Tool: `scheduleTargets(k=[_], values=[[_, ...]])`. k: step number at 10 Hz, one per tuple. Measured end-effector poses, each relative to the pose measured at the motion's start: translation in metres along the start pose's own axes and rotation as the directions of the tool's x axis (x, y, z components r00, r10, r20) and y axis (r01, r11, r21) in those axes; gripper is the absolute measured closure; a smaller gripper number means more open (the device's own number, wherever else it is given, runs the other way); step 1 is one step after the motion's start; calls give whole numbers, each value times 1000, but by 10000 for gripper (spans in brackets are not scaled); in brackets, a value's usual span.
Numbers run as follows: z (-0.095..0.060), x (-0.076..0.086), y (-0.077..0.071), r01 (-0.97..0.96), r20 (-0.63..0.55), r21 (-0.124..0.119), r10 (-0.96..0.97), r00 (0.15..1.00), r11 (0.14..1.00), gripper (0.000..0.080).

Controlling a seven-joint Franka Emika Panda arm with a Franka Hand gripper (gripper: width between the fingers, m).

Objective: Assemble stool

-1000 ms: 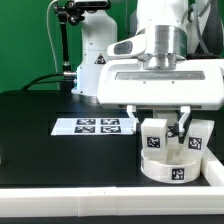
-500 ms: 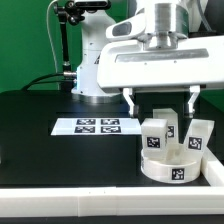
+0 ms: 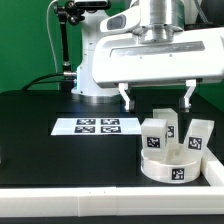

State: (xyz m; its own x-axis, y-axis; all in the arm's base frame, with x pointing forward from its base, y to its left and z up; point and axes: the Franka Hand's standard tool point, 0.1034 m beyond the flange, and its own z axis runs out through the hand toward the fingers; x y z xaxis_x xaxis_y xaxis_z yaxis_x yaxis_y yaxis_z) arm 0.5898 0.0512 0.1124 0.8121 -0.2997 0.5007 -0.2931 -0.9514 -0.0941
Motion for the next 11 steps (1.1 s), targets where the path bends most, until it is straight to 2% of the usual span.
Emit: scheduleTargets(k=[2,3,4,7,8,9,10,11], values=[[2,-2,5,-31,22,-7,32,999,999,150],[5,-10,6,-57,137,-13,59,989,998,150],[5,-9,7,-76,233,-18,79,969,997,150],[7,-10,12,-104,415,-34,109,903,994,150],[7,-16,14,-109,485,-40,115,867,993,150],[9,-15,15,-121,523,-50,129,842,991,150],[13,-12,11,-128,487,-52,137,862,990,150],[13,-18,4,-124,490,-52,134,862,991,150]])
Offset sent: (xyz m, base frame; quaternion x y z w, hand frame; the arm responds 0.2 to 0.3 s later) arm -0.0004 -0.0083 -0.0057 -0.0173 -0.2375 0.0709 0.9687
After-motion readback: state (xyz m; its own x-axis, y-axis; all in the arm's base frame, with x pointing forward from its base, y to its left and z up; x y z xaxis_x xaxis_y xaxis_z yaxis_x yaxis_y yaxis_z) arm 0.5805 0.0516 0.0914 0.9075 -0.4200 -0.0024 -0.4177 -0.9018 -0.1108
